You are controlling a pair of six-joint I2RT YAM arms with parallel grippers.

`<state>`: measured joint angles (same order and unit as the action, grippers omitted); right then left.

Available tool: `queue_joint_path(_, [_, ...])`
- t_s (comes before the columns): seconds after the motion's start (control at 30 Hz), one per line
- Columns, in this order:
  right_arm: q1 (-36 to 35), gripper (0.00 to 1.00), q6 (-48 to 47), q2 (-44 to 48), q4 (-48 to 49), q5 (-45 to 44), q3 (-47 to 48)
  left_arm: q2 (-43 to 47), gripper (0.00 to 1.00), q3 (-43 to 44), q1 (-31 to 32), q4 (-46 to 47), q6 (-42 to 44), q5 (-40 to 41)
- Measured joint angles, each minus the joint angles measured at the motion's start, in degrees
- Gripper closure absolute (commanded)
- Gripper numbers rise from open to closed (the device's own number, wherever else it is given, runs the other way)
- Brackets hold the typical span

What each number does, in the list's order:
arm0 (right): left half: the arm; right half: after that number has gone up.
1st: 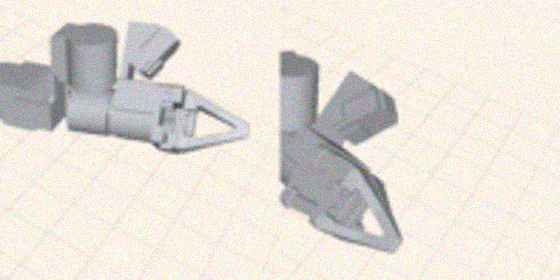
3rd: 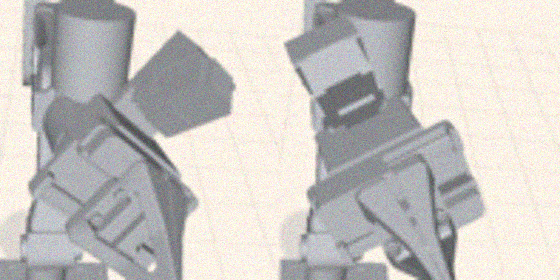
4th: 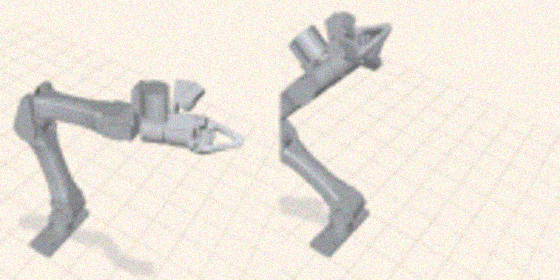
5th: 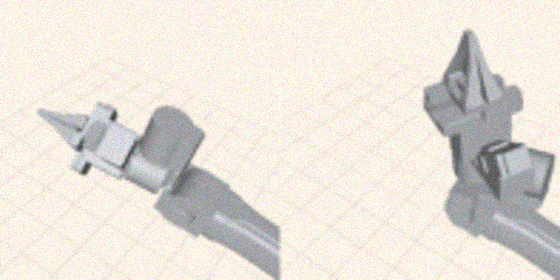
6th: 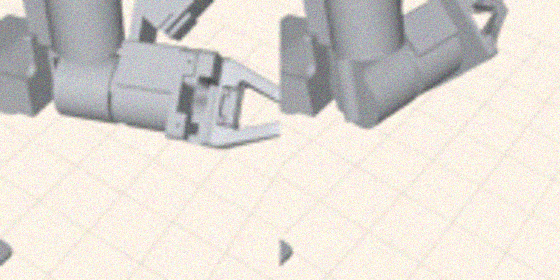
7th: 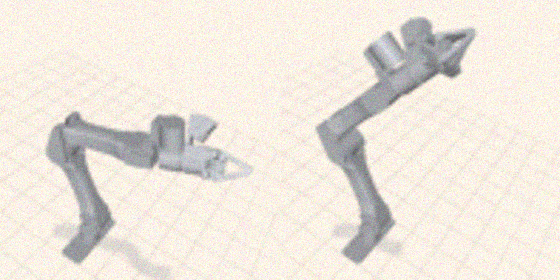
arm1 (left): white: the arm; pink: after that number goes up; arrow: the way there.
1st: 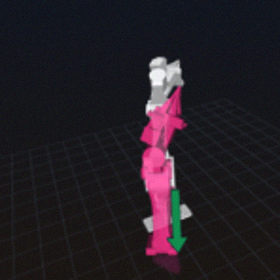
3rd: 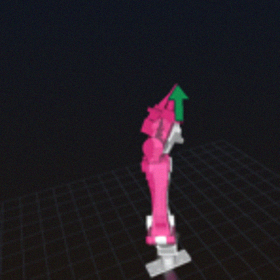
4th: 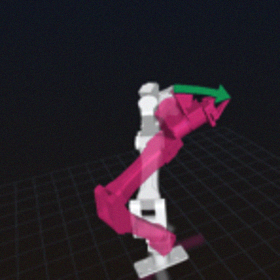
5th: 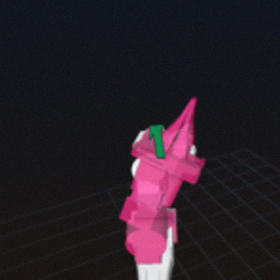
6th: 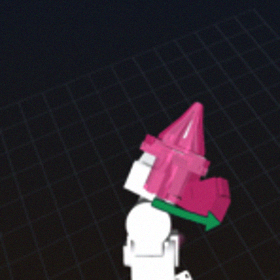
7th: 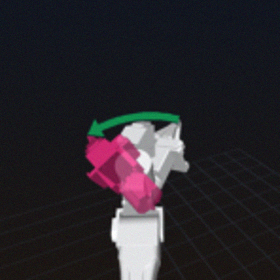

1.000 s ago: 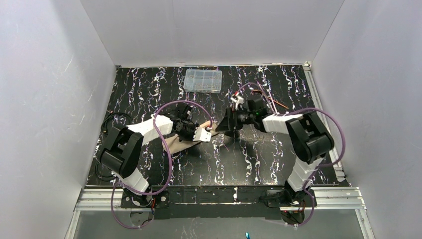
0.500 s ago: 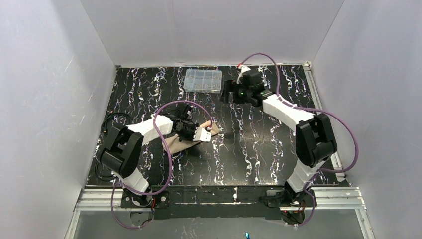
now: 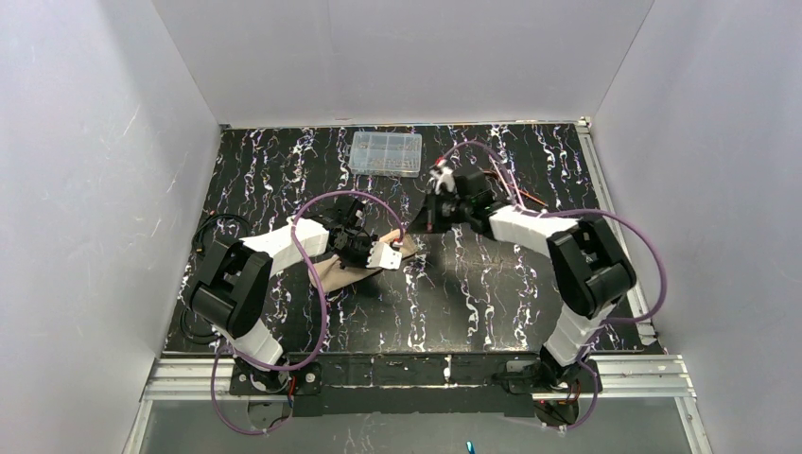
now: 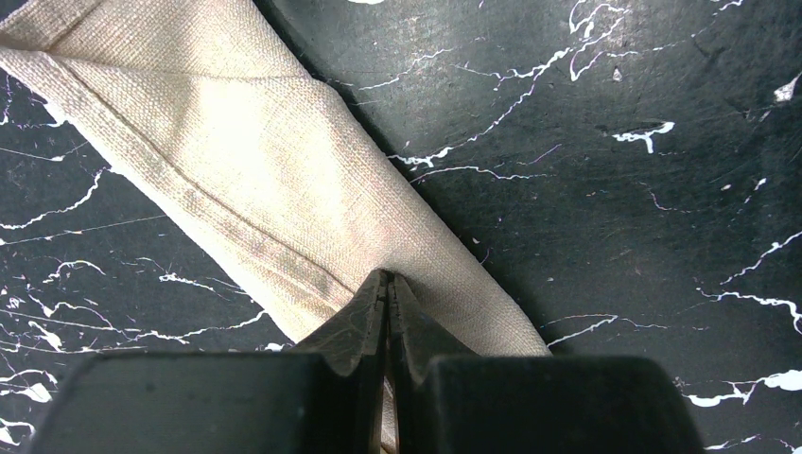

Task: Fold the napkin into a case and place the utensils inside
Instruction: Smooth out the smaller rectangle-folded napkin at the center of the board.

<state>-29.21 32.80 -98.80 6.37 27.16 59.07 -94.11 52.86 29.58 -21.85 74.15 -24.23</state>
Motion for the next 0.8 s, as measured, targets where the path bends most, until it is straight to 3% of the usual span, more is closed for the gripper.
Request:
queue_joint_path(0.2, [-6.23, 0.99, 2.03, -6.21, 5.88, 8.74, 0.02, -0.02, 1.00, 0.00, 0.00, 0.00, 0.00, 0.00])
queue_joint_path(0.53, [-4.81, 0.99, 3.08, -16.70, 8.52, 9.97, 4.26, -0.02, 1.00, 0.02, 0.00, 0.00, 0.22, 0.00])
queue_joint_path(0.8, [-3.34, 0.99, 5.25, -19.34, 10.93, 11.56, 4.46, -0.02, 1.00, 0.02, 0.00, -0.02, 0.48, 0.00])
